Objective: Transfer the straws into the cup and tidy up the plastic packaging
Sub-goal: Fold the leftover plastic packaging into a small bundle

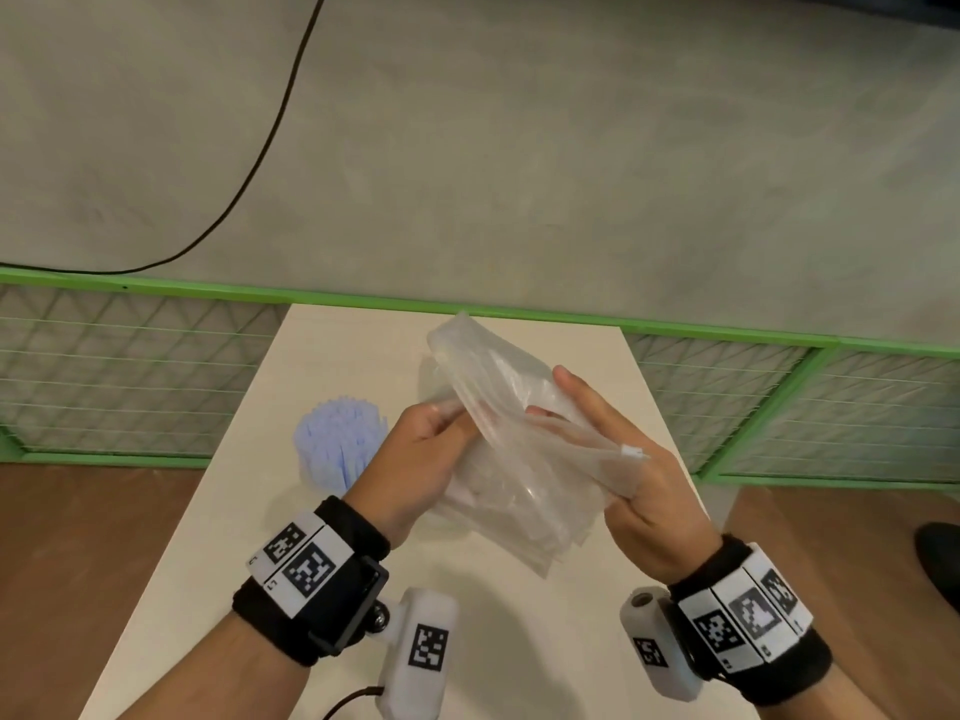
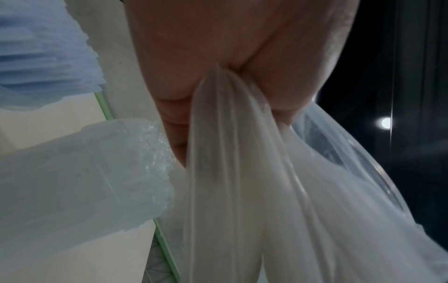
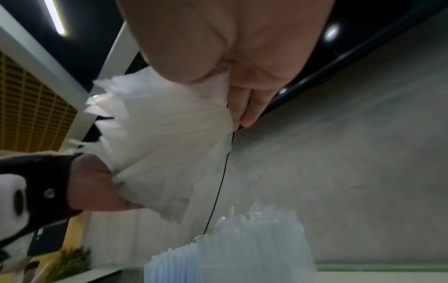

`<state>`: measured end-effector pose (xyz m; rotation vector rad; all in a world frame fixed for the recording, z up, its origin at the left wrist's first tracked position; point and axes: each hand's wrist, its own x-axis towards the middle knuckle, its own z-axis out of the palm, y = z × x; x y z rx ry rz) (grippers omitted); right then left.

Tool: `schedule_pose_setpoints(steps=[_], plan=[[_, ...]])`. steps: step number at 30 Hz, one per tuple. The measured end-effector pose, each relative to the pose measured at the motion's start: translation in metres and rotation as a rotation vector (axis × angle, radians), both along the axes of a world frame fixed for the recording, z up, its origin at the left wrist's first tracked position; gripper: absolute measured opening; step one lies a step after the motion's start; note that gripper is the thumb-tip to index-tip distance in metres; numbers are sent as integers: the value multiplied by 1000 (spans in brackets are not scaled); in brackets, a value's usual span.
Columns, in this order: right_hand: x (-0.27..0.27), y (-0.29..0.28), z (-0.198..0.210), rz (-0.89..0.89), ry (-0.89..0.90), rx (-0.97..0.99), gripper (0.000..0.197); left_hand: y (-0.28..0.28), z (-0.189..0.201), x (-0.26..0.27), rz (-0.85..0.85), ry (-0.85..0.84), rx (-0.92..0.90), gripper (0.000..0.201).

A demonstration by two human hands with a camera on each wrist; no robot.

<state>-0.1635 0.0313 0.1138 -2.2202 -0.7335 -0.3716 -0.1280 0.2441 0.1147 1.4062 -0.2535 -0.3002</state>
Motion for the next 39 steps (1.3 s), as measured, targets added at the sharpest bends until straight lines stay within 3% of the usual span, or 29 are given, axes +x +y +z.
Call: schedule_pose_setpoints(steps=[4,7,11,14,15,17,20,24,29,33,36,39], plan=[[-4,0,0,-15,-34,-46,48,1,1,1,-12,-25,30,30],[-1,-2,-6,-83,-150,-257,70,2,2,2,-44,24,25,25],[-3,4,-5,-133,-180,-397,45,10,4,0,-179,194,-174,46],[-5,3,0,-49,-180,-471,47,12,-2,1,-162,-10,8,45],[-5,0,2,21,-151,-453,52,14,-6,3,-144,-65,89,53],[-6,-9,11,133,16,-340,75,21,-10,6,-153,-120,231,70],[1,-19,28,115,256,-134,102,30,-12,5,-237,-226,475,79],[26,-22,52,129,462,-1,92,27,-5,-2,-347,-383,667,70],[40,-18,70,272,619,22,68,35,12,0,-411,-504,708,29],[43,-2,78,306,535,-181,39,34,13,2,-480,-552,772,50],[49,5,88,275,496,-258,20,33,13,0,-520,-587,767,45],[56,-4,98,150,475,-192,31,36,15,0,-489,-586,767,53]])
